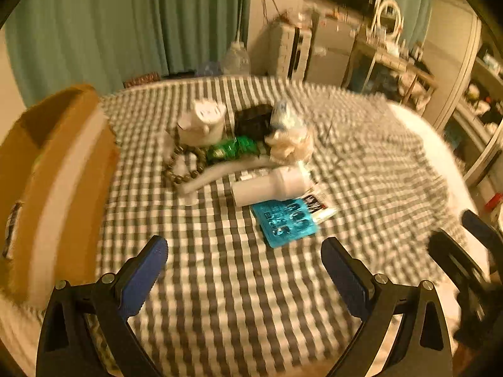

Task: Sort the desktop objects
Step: 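Move both tools back over the remaining items on the cloth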

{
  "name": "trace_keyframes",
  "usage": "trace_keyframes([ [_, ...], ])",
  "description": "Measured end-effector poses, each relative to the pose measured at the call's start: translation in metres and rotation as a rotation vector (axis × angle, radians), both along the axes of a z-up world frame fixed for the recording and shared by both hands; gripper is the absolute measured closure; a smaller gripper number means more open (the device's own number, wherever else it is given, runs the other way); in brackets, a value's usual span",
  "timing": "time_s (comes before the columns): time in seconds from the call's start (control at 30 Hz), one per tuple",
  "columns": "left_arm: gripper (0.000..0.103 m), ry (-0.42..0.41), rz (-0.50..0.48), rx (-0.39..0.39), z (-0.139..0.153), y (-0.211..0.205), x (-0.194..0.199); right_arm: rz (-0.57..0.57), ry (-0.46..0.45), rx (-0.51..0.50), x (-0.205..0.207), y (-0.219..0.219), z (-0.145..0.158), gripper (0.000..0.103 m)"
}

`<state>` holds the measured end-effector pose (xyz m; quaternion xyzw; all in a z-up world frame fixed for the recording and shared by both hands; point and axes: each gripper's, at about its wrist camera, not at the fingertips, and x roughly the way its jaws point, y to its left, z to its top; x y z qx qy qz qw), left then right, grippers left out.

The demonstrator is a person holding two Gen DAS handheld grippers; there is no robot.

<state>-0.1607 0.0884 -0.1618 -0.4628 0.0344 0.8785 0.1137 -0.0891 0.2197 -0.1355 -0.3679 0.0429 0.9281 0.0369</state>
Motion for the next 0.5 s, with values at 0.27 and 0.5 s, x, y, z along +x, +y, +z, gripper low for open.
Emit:
trace_keyframes([
  [0.27, 0.003, 0.020, -0.074, -0.148, -0.053, 0.022, -0.067, -0.018, -0.057, -0.048, -0.027, 0.014, -0.052, 0.004],
  [0.5, 0.013, 0.059, -0.273, -0.178, -0.077, 0.040, -0.080, -0.075, -0.111, -0.055, -0.055, 0.036, -0.080, 0.004],
])
